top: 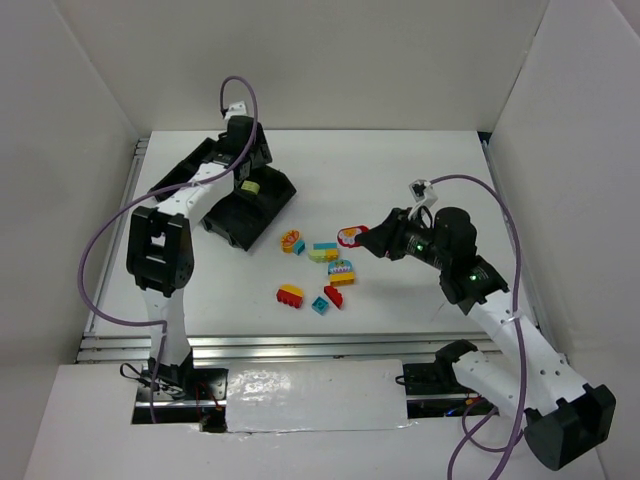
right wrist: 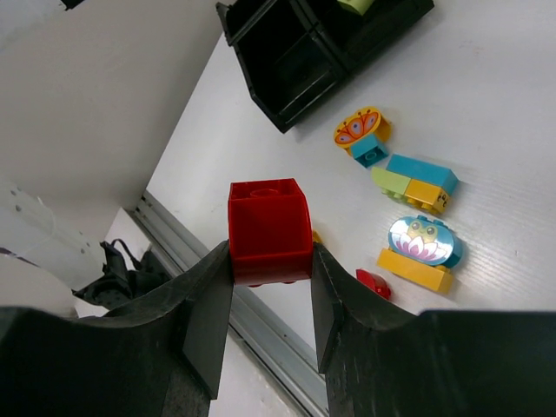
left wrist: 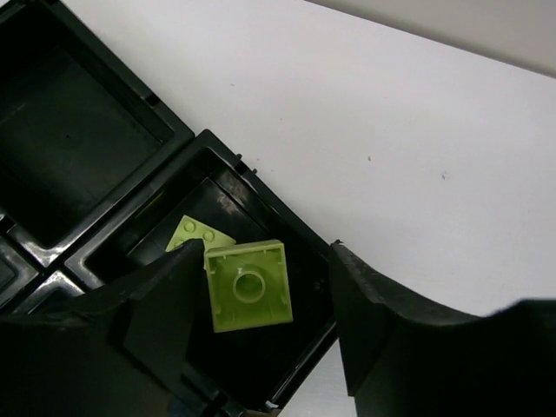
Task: Sort the legos into containers by color
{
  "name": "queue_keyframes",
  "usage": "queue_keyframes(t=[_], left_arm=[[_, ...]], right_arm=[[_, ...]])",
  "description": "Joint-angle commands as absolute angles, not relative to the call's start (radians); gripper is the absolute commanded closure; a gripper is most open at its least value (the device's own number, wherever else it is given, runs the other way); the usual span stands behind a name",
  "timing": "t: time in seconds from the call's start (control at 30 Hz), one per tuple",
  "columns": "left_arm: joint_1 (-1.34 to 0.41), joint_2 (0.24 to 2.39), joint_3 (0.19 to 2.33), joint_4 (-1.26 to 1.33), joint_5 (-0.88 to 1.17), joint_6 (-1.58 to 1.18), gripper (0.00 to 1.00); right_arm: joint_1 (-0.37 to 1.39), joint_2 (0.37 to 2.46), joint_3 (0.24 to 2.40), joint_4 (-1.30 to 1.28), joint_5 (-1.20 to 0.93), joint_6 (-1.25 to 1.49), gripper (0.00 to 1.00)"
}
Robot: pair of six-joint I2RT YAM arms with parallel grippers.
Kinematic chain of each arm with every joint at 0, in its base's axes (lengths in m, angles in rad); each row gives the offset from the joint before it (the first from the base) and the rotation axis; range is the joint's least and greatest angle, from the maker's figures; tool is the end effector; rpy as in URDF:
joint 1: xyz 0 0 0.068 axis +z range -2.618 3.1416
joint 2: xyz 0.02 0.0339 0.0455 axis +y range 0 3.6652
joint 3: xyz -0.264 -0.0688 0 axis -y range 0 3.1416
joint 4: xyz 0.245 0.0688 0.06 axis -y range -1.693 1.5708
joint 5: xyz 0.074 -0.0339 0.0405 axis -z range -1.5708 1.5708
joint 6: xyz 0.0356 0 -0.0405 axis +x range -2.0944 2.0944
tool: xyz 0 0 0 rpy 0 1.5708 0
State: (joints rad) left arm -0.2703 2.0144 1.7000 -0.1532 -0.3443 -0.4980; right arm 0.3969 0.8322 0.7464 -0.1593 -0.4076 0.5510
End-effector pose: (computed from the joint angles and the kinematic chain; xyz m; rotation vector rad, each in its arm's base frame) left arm 0.4666 -0.1168 0.2848 -0.4399 1.9630 -0.1388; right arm 0.1744 0.0884 0.3216 -0.1592 1.9152 1.0249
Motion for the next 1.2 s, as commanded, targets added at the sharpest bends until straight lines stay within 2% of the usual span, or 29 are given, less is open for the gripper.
queue_keyframes(t=[0.0, 0.07, 0.1, 0.17, 0.33, 0.5, 0.63, 0.87, 1.0, 1.1, 1.17], left_arm=[[-0.253, 2.046, 1.729, -0.103, -0.279, -0.502, 0.27], [-0.244, 2.043, 1.721, -0.092, -0.252, -0.503, 0.16], [-0.241, 2.037, 1.726, -0.098, -0.244, -0.502, 0.06], [-0.238, 2.007, 1.73, -0.112, -0.244, -0.502, 0.0], [-0.238, 1.837, 1.672, -0.195, -0.261, -0.525, 0.01], [-0.238, 1.493, 1.487, -0.422, -0.298, -0.685, 0.01], [-0.236, 1.145, 1.301, -0.601, -0.365, -0.733, 0.01], [-0.226, 0.861, 1.16, -0.735, -0.475, -0.591, 0.01], [-0.224, 0.68, 1.027, -0.696, -0.606, -0.569, 0.0], [-0.224, 0.634, 0.988, -0.678, -0.595, -0.555, 0.01], [-0.224, 0.617, 0.97, -0.667, -0.574, -0.548, 0.0]], right_arm=[[0.405, 0.853, 0.801, -0.17, -0.422, 0.529, 1.0], [0.403, 0.859, 0.798, -0.158, -0.425, 0.534, 1.0], [0.405, 0.861, 0.79, -0.153, -0.425, 0.537, 1.0], [0.405, 0.879, 0.785, -0.143, -0.419, 0.54, 1.0], [0.416, 1.003, 0.796, -0.1, -0.407, 0.583, 1.0], [0.534, 1.216, 0.892, -0.041, -0.278, 0.667, 1.0], [0.675, 1.426, 1.111, -0.038, -0.096, 0.719, 1.0], [0.814, 1.857, 1.54, -0.167, 0.155, 0.876, 1.0], [0.831, 2.006, 1.728, -0.132, 0.12, 0.887, 1.0], [0.834, 2.117, 1.834, -0.152, 0.121, 0.874, 1.0], [0.836, 2.196, 1.942, -0.181, 0.117, 0.862, 0.93]])
